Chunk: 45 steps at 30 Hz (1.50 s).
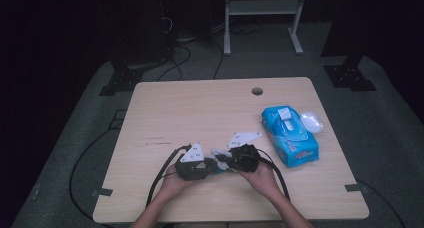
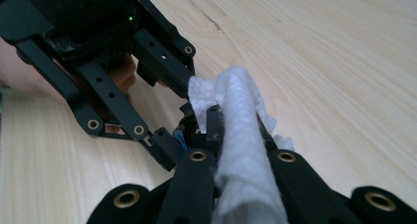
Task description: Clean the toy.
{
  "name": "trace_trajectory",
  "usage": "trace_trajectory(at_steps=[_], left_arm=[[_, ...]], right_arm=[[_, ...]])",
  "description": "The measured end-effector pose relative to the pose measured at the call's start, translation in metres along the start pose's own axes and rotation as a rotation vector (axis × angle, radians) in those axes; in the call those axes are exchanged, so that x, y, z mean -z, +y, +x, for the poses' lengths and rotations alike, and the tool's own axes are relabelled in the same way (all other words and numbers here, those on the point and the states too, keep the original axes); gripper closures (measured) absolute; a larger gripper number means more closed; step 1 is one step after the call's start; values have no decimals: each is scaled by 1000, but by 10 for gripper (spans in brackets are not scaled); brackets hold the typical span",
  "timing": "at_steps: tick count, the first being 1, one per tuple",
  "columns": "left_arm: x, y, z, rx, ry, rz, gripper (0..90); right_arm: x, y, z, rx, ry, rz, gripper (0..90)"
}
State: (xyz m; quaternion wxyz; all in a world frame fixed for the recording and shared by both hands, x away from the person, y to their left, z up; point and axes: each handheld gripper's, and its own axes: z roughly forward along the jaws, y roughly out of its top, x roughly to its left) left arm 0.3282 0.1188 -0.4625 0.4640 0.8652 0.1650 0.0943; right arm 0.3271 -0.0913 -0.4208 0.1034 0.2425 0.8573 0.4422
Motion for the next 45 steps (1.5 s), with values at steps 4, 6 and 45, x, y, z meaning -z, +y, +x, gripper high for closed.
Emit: trace_trajectory(at_steps=[4,6,45], left_arm=[[0,0,0,-2,-1,-2,673],[0,-1,1,8,-5,-5,673],[-2,0,1,7,-12,-2,676]], right_arm=[[6,-3,-5,2,-21,7,846],[18,-14,-16,-1,-84,3,845],[26,-21,-23,-55,-101,-15,845]])
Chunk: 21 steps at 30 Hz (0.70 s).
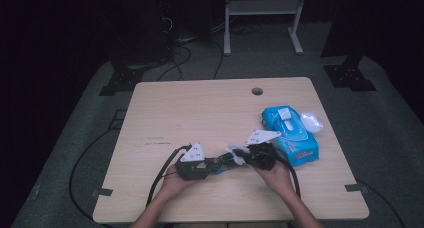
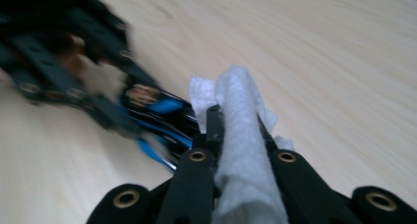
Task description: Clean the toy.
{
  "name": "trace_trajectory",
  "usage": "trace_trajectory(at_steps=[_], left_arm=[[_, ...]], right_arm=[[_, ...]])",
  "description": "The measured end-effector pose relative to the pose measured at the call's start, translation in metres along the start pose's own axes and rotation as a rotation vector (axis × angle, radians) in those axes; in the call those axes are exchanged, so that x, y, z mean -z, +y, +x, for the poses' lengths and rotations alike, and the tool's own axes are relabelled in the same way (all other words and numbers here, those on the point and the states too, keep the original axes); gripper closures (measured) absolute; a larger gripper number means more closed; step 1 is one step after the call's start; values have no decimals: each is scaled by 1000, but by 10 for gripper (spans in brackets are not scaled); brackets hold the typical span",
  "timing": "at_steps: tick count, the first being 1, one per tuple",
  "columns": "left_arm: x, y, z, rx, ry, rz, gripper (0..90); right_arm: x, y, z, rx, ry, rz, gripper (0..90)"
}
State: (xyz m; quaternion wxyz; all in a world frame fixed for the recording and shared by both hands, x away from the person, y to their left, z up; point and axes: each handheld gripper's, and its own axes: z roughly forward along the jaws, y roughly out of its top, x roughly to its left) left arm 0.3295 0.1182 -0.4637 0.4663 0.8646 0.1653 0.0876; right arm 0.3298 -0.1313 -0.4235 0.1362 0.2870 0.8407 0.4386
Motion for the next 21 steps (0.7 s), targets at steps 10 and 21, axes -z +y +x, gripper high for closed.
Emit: trace_trajectory(at_steps=[10,21], left_arm=[[0,0,1,-1,-3,0,677],[0,1,-1,-5,0,8,677]], right_arm=[[5,-2,-9,4,-36,10,846],[19,-9,-28,-32,-85,22,845]])
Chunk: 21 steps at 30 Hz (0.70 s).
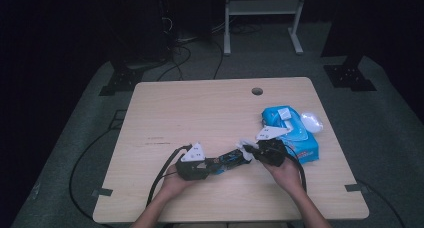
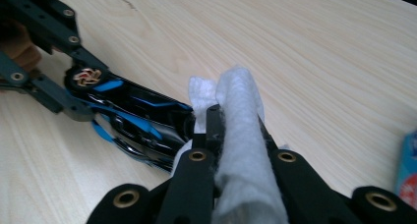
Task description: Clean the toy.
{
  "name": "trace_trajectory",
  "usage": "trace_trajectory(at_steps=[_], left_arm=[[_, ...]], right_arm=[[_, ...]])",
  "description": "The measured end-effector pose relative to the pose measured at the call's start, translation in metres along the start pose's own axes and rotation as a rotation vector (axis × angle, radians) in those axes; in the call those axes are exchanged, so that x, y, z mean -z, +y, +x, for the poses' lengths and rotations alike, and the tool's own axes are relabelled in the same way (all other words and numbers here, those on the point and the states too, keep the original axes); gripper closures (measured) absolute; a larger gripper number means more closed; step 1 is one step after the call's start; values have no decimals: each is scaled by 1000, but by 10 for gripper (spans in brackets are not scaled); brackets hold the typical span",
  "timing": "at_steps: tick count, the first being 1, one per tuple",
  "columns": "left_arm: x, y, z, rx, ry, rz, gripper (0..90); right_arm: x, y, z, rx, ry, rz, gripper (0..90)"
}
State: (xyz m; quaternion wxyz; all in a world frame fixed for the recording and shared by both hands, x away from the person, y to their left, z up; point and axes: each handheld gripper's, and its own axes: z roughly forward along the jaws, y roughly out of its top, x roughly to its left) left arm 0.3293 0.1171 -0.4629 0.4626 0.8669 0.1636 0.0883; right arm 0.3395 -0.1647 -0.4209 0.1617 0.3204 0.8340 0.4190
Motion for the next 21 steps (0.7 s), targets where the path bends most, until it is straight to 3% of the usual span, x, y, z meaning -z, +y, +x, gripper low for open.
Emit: trace_trajectory(at_steps=[4,5,10,11,14,18,21], left_arm=[[0,0,-1,-8,3,5,677],[0,0,0,0,0,1,677],[0,0,0,1,-1,-1,677],[0,0,0,3,-1,-1,676],[0,0,1,2,-2,-2,676],[0,0,1,2,-2,0,677],[0,0,1,2,-3,-1,676]], right_arm=[[4,-4,-8,-20,-36,21,845],[6,-5,-11,-46,-25,8,845],[4,2,-1,-18,23,-13,845],[1,4,4,-7,50,-12,844],[0,2,3,7,33,4,845],[1,0,-2,-40,37,-2,845],[-10,8,12,-5,64,-3,845]])
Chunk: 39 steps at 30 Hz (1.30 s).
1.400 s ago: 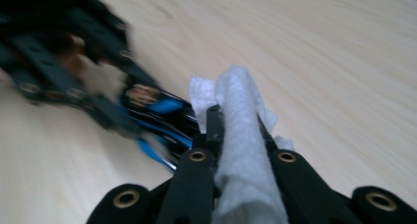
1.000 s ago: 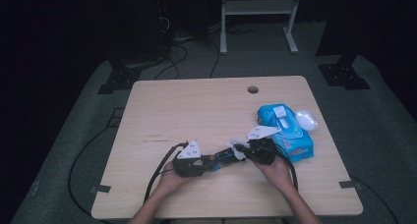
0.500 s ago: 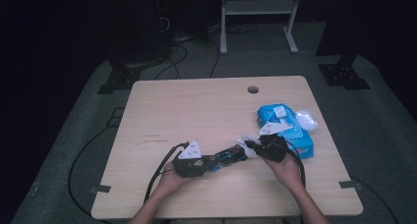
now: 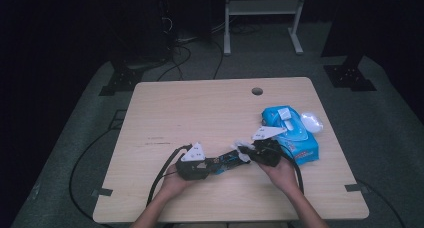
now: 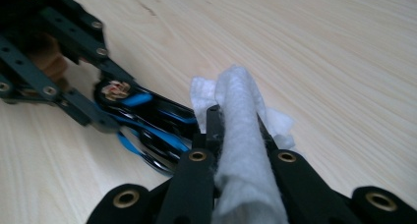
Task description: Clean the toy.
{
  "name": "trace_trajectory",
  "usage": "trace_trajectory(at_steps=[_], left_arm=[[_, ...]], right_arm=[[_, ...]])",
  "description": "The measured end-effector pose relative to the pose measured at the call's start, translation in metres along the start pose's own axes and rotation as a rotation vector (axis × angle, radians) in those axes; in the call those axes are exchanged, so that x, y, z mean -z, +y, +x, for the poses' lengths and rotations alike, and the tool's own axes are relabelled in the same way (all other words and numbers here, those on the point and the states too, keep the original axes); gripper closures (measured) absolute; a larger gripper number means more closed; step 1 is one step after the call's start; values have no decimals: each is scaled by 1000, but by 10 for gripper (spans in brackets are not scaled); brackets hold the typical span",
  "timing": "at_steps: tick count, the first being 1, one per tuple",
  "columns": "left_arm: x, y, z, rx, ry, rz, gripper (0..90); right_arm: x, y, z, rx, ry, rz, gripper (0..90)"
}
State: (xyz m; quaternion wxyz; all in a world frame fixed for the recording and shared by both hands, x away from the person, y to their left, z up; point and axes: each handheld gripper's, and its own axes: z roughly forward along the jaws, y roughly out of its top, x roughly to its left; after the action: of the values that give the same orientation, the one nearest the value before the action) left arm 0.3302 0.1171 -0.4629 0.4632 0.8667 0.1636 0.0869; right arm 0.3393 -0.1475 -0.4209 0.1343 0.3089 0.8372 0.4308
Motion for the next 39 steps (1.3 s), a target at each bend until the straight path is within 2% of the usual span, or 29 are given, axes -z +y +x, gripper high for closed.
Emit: trace_trajectory(at_steps=[4,5,6,8,11,12,13,14,15,17,18,20,23,26,28,29,30,33,34,36,39], left_arm=[[0,0,0,-1,0,0,676],[0,0,0,-1,0,0,676],[0,0,0,-3,-1,2,676],[0,0,-1,-4,1,0,676],[0,0,-2,-11,9,3,676],[0,0,-2,-4,7,0,676],[0,0,-2,-4,7,0,676],[0,0,-1,0,4,-3,676],[0,0,-1,1,3,-2,676],[0,0,-1,0,4,-2,676],[0,0,-1,1,3,0,676],[0,0,-1,2,3,-3,677],[0,0,0,6,0,-4,676],[0,0,0,-1,2,-1,677],[0,1,0,1,1,3,677],[0,1,0,1,1,3,676],[0,0,-1,6,1,3,676],[0,0,0,4,-1,5,676],[0,0,0,4,-1,5,676],[0,0,0,6,-3,1,676],[0,0,0,5,-1,1,676]], right_arm=[[-12,8,14,26,49,3,845],[-12,8,14,26,49,3,845],[-18,11,22,39,86,4,845],[-20,13,30,81,78,12,844],[-17,12,28,89,73,24,844],[-12,10,22,92,28,30,845],[-12,10,22,92,28,30,845],[-9,8,15,61,24,27,845],[-9,7,15,50,28,24,845],[-10,7,17,56,26,16,844],[-13,8,23,65,57,11,844],[-13,9,27,111,39,23,843],[-10,9,20,92,28,34,844],[-12,10,19,61,38,27,844],[-19,13,24,55,80,17,844],[-19,13,24,55,80,17,844],[-26,17,33,63,109,9,844],[-34,23,44,51,184,-12,844],[-34,23,44,51,184,-12,844],[-39,24,52,90,178,-1,843],[-36,23,46,105,149,9,843]])
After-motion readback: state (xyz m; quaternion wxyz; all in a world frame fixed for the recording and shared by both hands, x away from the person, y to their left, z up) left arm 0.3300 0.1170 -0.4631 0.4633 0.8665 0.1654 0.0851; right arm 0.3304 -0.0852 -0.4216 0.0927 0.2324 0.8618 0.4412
